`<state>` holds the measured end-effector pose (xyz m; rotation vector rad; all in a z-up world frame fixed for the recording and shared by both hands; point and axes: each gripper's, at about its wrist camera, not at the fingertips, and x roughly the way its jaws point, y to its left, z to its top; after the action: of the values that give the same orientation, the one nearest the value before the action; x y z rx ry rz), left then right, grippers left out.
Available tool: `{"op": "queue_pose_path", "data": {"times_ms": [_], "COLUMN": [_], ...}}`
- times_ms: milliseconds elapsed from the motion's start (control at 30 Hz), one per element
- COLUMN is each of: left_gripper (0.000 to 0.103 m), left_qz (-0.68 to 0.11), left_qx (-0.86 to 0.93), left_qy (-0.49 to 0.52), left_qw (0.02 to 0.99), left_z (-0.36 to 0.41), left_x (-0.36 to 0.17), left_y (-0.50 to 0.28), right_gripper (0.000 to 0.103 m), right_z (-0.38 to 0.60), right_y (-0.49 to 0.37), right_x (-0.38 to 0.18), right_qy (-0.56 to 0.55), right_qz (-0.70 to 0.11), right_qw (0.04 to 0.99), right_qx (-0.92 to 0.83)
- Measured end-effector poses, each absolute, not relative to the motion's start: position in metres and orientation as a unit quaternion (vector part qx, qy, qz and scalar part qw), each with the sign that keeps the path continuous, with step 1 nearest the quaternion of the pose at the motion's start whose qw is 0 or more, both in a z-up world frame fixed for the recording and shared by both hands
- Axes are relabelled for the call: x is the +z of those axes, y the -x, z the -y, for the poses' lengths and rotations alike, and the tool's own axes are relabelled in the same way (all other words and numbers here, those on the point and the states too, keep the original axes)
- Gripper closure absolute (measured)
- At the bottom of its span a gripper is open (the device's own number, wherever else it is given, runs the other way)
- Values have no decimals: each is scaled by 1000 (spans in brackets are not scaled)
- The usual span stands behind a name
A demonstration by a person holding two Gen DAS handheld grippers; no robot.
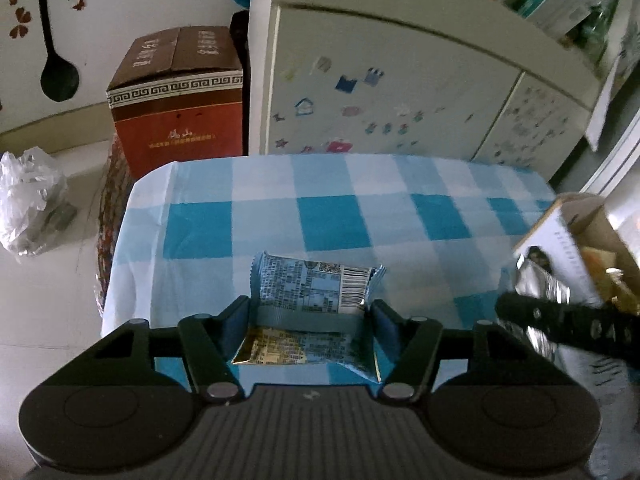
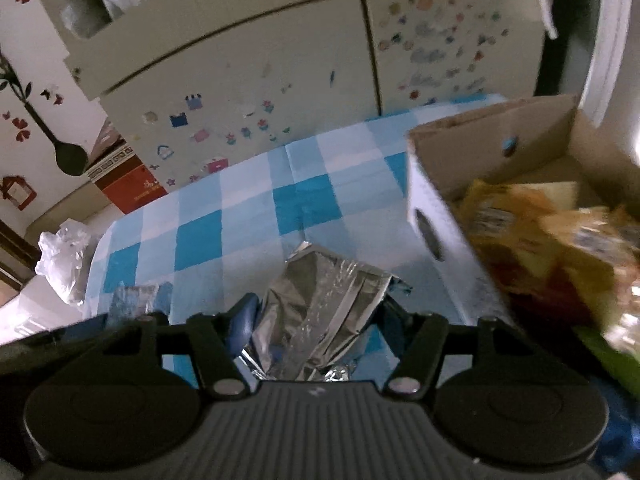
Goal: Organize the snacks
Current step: 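Lift the blue bag and the silver foil bag up from the table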
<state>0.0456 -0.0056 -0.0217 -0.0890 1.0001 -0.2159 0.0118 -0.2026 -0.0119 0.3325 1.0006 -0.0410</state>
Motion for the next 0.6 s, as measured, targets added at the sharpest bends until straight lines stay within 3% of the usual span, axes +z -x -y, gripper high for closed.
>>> {"op": "queue_pose_path", "data": {"times_ms": [600], "left_gripper": [33], "left_qz": [-476], "left_qx": [-102], "left_qy": [43], "left_qw": [872], "left_z": [20], "left_x": [-14], "left_y": [77], "right_gripper": [38], "right_z": [229], "right_y": [117], "right_x": [17], "right_qy": [-163], "right_qz": [-468], "right_qw": [868], "right_qx": [-14]}}
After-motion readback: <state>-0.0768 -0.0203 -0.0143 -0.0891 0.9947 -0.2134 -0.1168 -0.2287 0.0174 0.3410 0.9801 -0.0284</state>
